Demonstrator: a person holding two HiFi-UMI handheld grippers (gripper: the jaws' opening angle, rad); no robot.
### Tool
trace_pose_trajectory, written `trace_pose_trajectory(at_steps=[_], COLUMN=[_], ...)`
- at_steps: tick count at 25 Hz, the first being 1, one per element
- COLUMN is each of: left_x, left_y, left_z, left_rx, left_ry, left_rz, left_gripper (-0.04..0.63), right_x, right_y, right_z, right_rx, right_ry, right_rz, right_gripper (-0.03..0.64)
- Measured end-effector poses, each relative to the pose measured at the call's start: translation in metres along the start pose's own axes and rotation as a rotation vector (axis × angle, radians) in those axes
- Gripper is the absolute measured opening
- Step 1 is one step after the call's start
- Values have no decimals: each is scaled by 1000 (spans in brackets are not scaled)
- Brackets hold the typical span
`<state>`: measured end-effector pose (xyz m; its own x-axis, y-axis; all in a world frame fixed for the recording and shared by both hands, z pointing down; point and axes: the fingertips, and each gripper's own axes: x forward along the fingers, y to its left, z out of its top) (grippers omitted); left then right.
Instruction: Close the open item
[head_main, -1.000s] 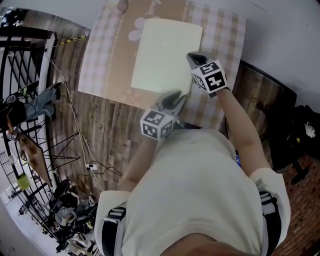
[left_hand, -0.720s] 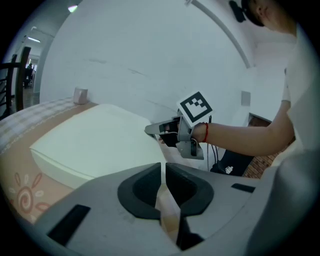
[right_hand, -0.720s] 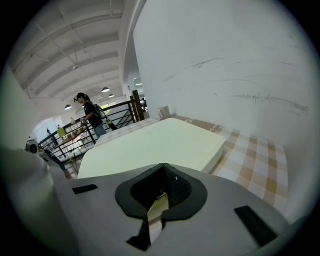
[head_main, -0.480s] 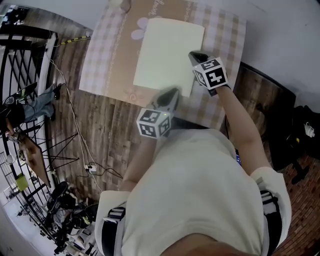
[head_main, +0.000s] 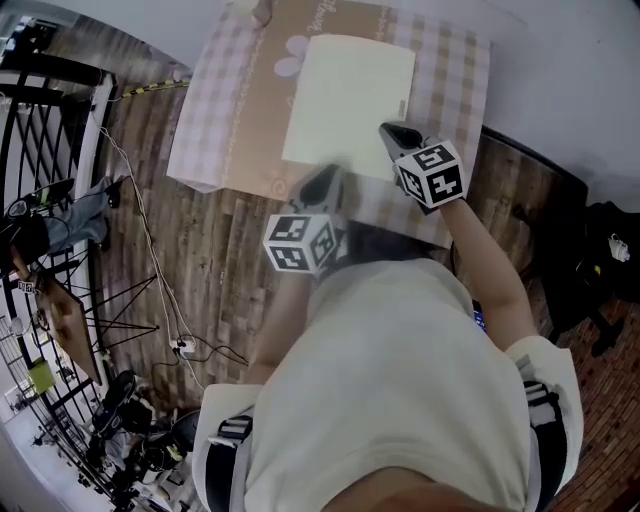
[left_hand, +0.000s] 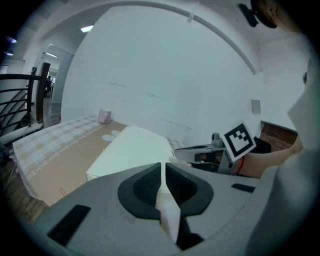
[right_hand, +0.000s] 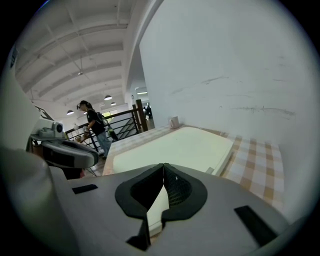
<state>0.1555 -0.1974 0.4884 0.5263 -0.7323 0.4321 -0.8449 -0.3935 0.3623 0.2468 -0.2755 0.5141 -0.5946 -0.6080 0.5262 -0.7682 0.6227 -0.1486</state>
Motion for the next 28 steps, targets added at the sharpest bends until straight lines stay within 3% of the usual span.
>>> trace_pose_trajectory(at_steps=[13,28], left_x=[-107,-232], left_y=[16,-9], left_z=[5,-48], left_rx=[-1,14], left_ry=[-85,-121], left_rz=[16,20], left_gripper=[26,25], right_x=[-79,-156], right_y=[137,257], right_z=[10,-19], right_rx=[31,32], right_ry=[-169,-285], right_rz=[31,25], right_gripper=[0,0])
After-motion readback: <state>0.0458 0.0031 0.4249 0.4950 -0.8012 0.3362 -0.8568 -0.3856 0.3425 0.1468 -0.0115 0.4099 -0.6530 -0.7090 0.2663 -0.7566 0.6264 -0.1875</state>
